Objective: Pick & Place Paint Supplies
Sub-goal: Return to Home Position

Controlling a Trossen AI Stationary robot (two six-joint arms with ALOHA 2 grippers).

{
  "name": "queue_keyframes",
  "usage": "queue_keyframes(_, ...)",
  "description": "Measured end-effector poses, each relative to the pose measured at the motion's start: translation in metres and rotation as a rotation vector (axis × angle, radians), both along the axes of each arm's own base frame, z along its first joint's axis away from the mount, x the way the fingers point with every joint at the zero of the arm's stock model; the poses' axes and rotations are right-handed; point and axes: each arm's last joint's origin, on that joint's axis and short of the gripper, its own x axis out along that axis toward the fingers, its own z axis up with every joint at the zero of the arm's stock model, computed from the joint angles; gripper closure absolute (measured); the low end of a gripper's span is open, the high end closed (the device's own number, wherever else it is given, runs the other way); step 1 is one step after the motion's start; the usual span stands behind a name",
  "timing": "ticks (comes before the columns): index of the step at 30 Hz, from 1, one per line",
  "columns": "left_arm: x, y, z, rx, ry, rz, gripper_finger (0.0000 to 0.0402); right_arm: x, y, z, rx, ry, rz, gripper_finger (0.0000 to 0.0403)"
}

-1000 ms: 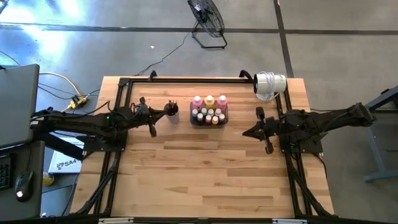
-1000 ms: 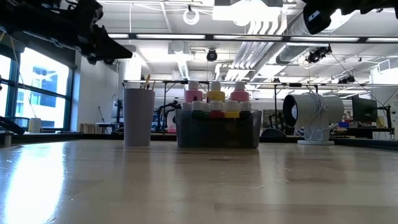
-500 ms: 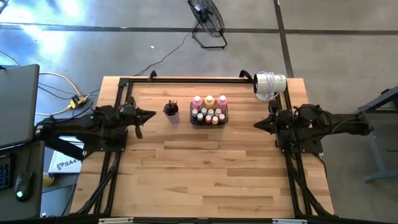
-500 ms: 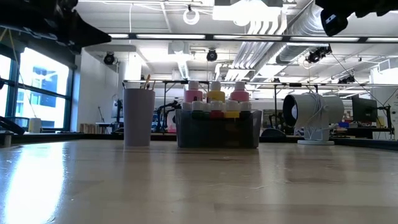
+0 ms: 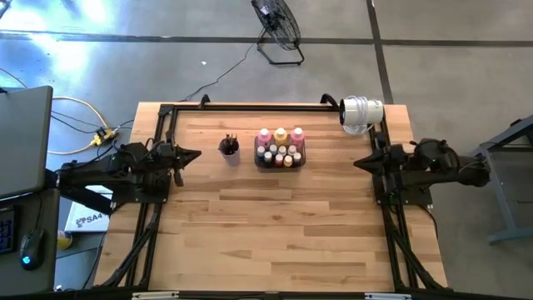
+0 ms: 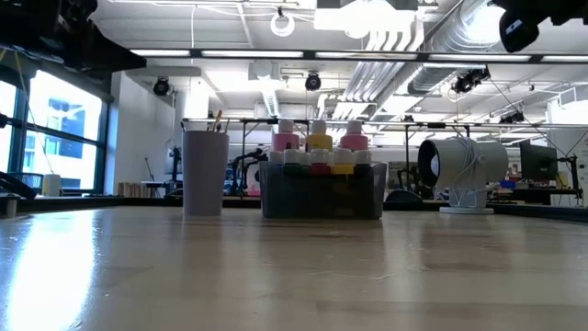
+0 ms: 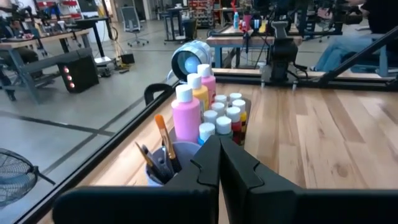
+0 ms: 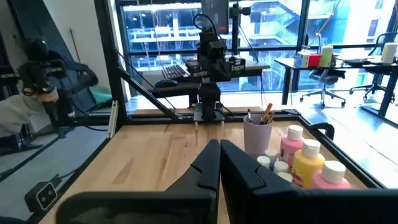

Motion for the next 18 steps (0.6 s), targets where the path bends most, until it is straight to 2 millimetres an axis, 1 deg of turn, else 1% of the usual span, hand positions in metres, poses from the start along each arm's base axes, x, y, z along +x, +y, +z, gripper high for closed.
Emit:
queue_keyframes(4, -0.007, -0.001, -0.002, 0.000, -0.008, -0.005, 0.0402, -0.013, -0.001, -0.001, 0.007, -0.032, 0.004, 0.0400)
queue_keyframes(8, -0.007, -0.002, -0.003, -0.003, 0.011, -0.039, 0.0402, -0.023, -0.001, 0.000, 0.017, -0.078, 0.009, 0.0400)
queue_keyframes(16, -0.007, -0.002, -0.007, -0.003, 0.044, -0.056, 0.0401, -0.022, -0.001, -0.004, -0.003, -0.049, -0.004, 0.0400)
queue_keyframes(18, -0.007, -0.002, -0.006, -0.002, 0.044, -0.056, 0.0401, -0.017, -0.001, -0.007, 0.002, -0.083, -0.007, 0.0400)
